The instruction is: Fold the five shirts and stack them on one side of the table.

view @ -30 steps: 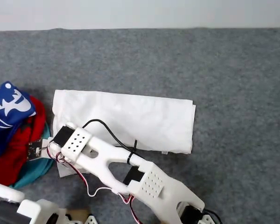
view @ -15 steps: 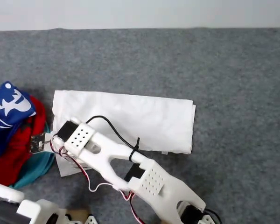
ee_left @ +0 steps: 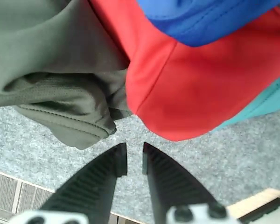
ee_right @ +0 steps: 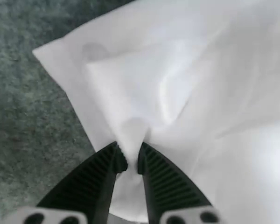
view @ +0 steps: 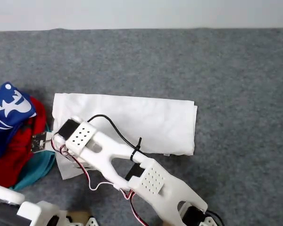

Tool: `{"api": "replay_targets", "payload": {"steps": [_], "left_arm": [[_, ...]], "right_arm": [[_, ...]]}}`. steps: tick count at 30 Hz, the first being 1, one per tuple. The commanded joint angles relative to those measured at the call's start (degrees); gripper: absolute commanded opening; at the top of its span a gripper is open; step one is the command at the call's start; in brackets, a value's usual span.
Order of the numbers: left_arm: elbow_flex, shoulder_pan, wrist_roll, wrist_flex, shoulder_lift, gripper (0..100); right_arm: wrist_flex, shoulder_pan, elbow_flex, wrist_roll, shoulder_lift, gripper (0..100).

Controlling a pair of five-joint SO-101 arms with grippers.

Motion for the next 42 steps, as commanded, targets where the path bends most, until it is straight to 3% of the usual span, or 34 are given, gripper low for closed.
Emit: {"api": "replay_targets", "payload": {"steps": [1, 12, 21, 24, 30, 37, 42], "left_arm": [[-0.13, 0.26, 0.26, -0.7, -2.46, 7], [-0.22, 0.35, 0.26, -0.79, -2.37, 7], [-0.22, 5.27, 1.67, -0.79, -2.37, 7], [-0.22, 6.77, 3.6, -0.79, -2.37, 7], [-0.22, 8.18, 3.87, -0.79, -2.46, 7], [-0.22, 8.26, 3.87, -0.79, -2.29, 7], [-0.13, 8.26, 3.87, -1.76, -2.02, 7]], "right_arm": [[2.07, 3.47, -8.88, 0.0, -2.33, 1.0], [-7.52, 12.0, -13.27, -4.66, 0.04, 1.0], [-11.3, 16.57, -13.27, -5.45, 3.65, 2.0], [-11.3, 17.27, -13.27, -5.89, 3.91, 9.1], [-14.02, 20.79, -13.27, -15.21, 4.0, 22.3], [-15.43, 23.6, -13.36, -16.44, 3.3, 20.8], [-12.35, 19.3, -18.11, -16.18, 1.45, 7.0]]}}
